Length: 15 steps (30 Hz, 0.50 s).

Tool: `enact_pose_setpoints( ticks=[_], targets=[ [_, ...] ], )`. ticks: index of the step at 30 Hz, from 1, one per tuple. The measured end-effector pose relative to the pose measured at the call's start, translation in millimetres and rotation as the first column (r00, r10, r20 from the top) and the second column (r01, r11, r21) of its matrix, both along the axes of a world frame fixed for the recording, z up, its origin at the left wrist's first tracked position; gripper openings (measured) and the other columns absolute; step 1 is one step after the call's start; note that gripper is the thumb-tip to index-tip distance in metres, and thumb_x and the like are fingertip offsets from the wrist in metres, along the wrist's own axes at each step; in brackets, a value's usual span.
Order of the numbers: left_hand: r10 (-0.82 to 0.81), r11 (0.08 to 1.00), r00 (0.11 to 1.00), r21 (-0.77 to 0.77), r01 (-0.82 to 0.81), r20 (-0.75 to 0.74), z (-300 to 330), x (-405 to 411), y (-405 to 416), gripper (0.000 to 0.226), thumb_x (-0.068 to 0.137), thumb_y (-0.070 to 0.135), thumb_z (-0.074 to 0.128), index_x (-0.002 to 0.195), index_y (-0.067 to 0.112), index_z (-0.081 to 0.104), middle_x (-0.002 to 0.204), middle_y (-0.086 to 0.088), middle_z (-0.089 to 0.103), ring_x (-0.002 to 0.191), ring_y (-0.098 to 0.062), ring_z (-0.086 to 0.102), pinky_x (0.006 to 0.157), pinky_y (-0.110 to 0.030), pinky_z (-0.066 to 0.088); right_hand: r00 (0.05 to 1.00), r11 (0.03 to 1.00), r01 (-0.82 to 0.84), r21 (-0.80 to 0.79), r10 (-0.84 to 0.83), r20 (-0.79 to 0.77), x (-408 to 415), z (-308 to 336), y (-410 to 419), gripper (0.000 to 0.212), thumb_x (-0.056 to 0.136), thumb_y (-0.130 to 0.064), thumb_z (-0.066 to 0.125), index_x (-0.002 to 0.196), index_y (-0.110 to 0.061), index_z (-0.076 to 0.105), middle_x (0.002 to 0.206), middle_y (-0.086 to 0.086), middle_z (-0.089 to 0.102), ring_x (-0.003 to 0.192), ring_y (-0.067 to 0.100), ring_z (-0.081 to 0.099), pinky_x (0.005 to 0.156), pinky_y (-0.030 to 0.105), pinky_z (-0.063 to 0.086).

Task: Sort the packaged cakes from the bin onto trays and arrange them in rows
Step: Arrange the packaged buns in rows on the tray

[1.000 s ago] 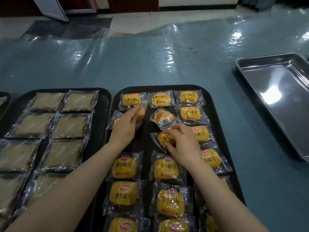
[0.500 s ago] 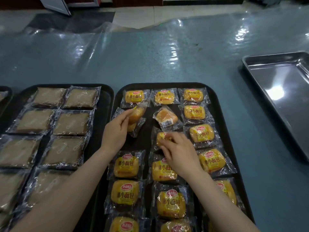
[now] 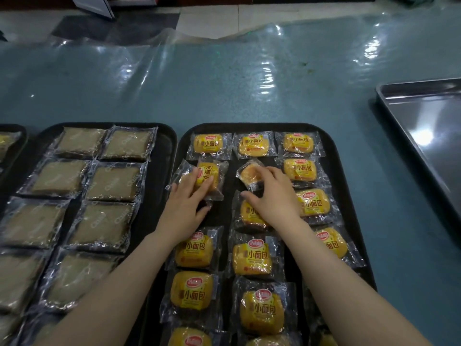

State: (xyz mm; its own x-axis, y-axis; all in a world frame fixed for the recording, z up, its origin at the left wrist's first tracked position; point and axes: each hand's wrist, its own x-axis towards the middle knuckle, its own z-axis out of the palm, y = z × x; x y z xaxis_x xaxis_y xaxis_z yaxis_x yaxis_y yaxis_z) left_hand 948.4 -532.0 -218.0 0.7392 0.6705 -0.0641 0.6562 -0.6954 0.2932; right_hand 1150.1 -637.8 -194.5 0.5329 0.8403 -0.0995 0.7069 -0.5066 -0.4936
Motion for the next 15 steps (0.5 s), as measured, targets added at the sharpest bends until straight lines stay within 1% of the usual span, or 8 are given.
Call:
enact_pose_setpoints(
  ticks=[2, 4, 6, 8, 9, 11, 13, 15],
  targets=[
    [-0.030, 1.000, 0.997, 0.008, 0.030, -0.073, -5, -1, 1, 0.091, 0.088, 0.043, 0.054, 0.139, 0.050, -0.021, 0.152, 0.007, -0.031, 0.140, -0.018, -0.023, 0.112, -0.041, -0.010, 0.999, 0.998, -0.022, -0.056, 0.024, 0.038, -1, 0, 11, 0.071, 0.081, -0.044, 0.067, 0.143, -0.030, 0.036, 0.144, -0.003, 0.044, 0.124, 0.023, 0.049, 0.094, 0.042, 0.049],
    [-0.051, 0.999, 0.994, -0.016, 0.050, -0.101, -6, -1, 4, 0.096, 0.087, 0.045, 0.055, 0.136, 0.050, -0.027, 0.147, 0.009, -0.039, 0.138, -0.017, -0.030, 0.112, -0.041, -0.012, 1.000, 0.999, 0.008, -0.038, -0.007, 0.014, 2, 3, 17, 0.064, 0.081, -0.029, 0.064, 0.141, -0.030, 0.041, 0.134, -0.002, 0.055, 0.107, 0.023, 0.061, 0.081, 0.041, 0.055],
    [-0.064, 0.997, 0.992, -0.050, 0.059, -0.106, -5, -1, 5, 0.099, 0.087, 0.044, 0.057, 0.135, 0.051, -0.029, 0.146, 0.009, -0.041, 0.136, -0.016, -0.033, 0.111, -0.040, -0.014, 0.975, 0.995, 0.089, 0.038, -0.079, -0.208, 7, 10, 21, 0.049, 0.083, -0.023, 0.060, 0.131, -0.030, 0.050, 0.112, -0.005, 0.065, 0.082, 0.014, 0.064, 0.066, 0.035, 0.057],
    [-0.064, 0.996, 0.992, -0.071, 0.057, -0.112, -5, -2, 5, 0.100, 0.087, 0.043, 0.058, 0.134, 0.051, -0.030, 0.145, 0.009, -0.043, 0.136, -0.016, -0.034, 0.111, -0.039, -0.016, 0.895, 0.983, 0.160, 0.091, -0.106, -0.434, 16, 15, 21, 0.025, 0.088, -0.021, 0.057, 0.111, -0.028, 0.056, 0.095, -0.007, 0.065, 0.068, 0.007, 0.060, 0.054, 0.025, 0.049],
    [-0.062, 0.996, 0.991, -0.074, 0.053, -0.116, -4, -2, 5, 0.100, 0.087, 0.043, 0.057, 0.133, 0.051, -0.031, 0.144, 0.009, -0.043, 0.135, -0.015, -0.035, 0.110, -0.039, -0.016, 0.883, 0.983, 0.155, 0.099, -0.093, -0.461, 21, 18, 21, 0.015, 0.089, -0.021, 0.056, 0.102, -0.029, 0.057, 0.090, -0.007, 0.064, 0.066, 0.007, 0.059, 0.051, 0.024, 0.045],
    [-0.059, 0.996, 0.991, -0.072, 0.050, -0.121, -4, -1, 4, 0.100, 0.088, 0.042, 0.057, 0.133, 0.051, -0.032, 0.144, 0.009, -0.044, 0.134, -0.015, -0.036, 0.110, -0.038, -0.018, 0.901, 0.991, 0.104, 0.089, -0.056, -0.431, 31, 23, 21, 0.013, 0.092, -0.021, 0.054, 0.096, -0.029, 0.063, 0.086, -0.008, 0.065, 0.064, 0.007, 0.057, 0.049, 0.020, 0.040],
    [-0.062, 0.996, 0.990, -0.076, 0.053, -0.124, -2, -2, 4, 0.099, 0.088, 0.042, 0.057, 0.133, 0.051, -0.032, 0.144, 0.008, -0.044, 0.133, -0.014, -0.038, 0.109, -0.038, -0.018, 0.917, 0.995, 0.077, 0.062, -0.046, -0.396, 40, 23, 24, 0.021, 0.097, -0.020, 0.050, 0.104, -0.025, 0.069, 0.093, -0.007, 0.067, 0.066, 0.007, 0.056, 0.051, 0.019, 0.040],
    [-0.065, 0.995, 0.990, -0.082, 0.056, -0.124, -2, -2, 4, 0.099, 0.088, 0.042, 0.056, 0.134, 0.050, -0.031, 0.143, 0.009, -0.045, 0.133, -0.014, -0.038, 0.109, -0.037, -0.019, 0.926, 0.993, 0.102, 0.058, -0.073, -0.372, 46, 20, 29, 0.024, 0.098, -0.018, 0.049, 0.115, -0.022, 0.065, 0.107, -0.004, 0.067, 0.072, 0.009, 0.058, 0.056, 0.022, 0.043]
  ],
)
